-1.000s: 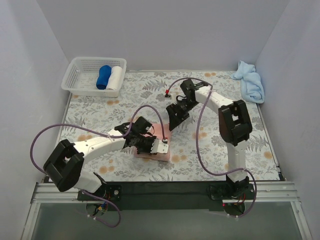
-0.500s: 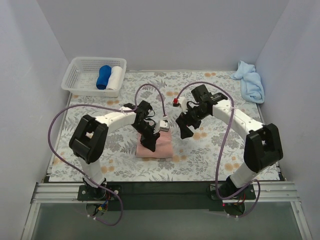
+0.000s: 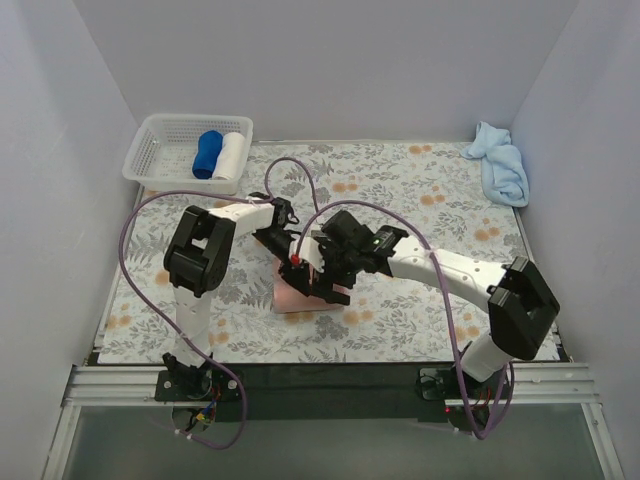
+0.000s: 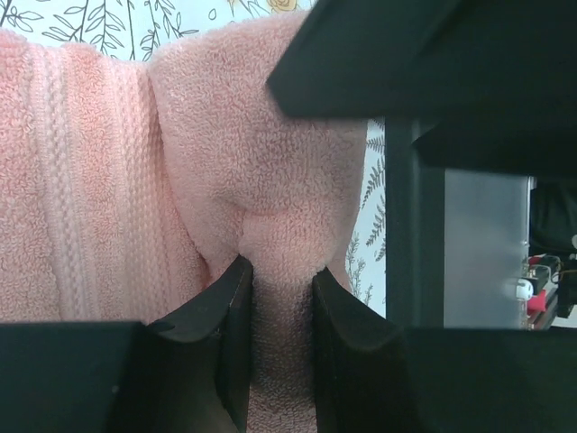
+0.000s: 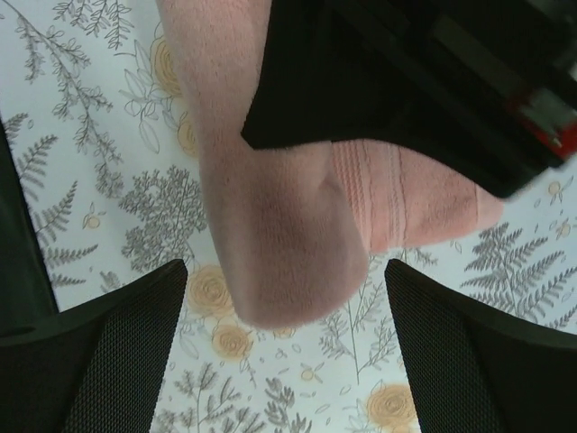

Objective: Roll the towels
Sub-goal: Roll the towel

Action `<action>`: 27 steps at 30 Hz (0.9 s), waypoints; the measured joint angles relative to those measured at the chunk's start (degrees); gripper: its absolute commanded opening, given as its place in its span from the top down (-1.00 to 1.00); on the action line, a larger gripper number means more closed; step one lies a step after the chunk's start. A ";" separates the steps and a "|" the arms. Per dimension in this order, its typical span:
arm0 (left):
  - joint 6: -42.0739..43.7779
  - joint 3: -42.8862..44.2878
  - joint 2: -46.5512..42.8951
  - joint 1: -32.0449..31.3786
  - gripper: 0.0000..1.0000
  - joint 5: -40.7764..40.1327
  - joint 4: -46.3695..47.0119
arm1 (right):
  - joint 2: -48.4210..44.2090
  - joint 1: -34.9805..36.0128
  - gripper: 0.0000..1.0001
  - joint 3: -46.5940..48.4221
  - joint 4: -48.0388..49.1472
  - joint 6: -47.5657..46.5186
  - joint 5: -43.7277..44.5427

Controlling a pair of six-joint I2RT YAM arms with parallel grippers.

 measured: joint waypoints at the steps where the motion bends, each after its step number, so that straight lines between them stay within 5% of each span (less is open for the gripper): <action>1: 0.42 0.22 0.39 0.22 0.83 0.50 -0.46 | 0.92 1.03 -0.59 -0.20 1.27 -0.31 1.18; 7: 1.84 1.40 2.49 1.29 0.77 2.71 -2.71 | 5.77 6.67 -0.41 -2.93 8.92 -3.54 8.09; 12: 2.05 1.97 3.61 1.77 0.64 3.54 -3.50 | 8.35 8.41 0.91 -4.63 12.26 -6.49 11.15; 19: 2.75 2.10 2.69 2.10 0.08 2.01 -2.97 | 8.28 8.09 0.97 -4.63 12.33 -6.32 9.35; 22: 3.30 2.03 1.81 2.43 0.00 0.33 -2.16 | 8.28 7.48 0.97 -4.61 12.26 -5.73 7.48; 23: 3.39 1.97 1.44 2.75 -0.32 0.00 -2.12 | 8.39 7.21 0.97 -4.52 12.35 -5.25 6.82; 27: 3.30 0.48 -1.55 5.44 -0.37 -2.01 0.61 | 9.97 5.46 0.97 -2.27 10.86 -2.25 2.54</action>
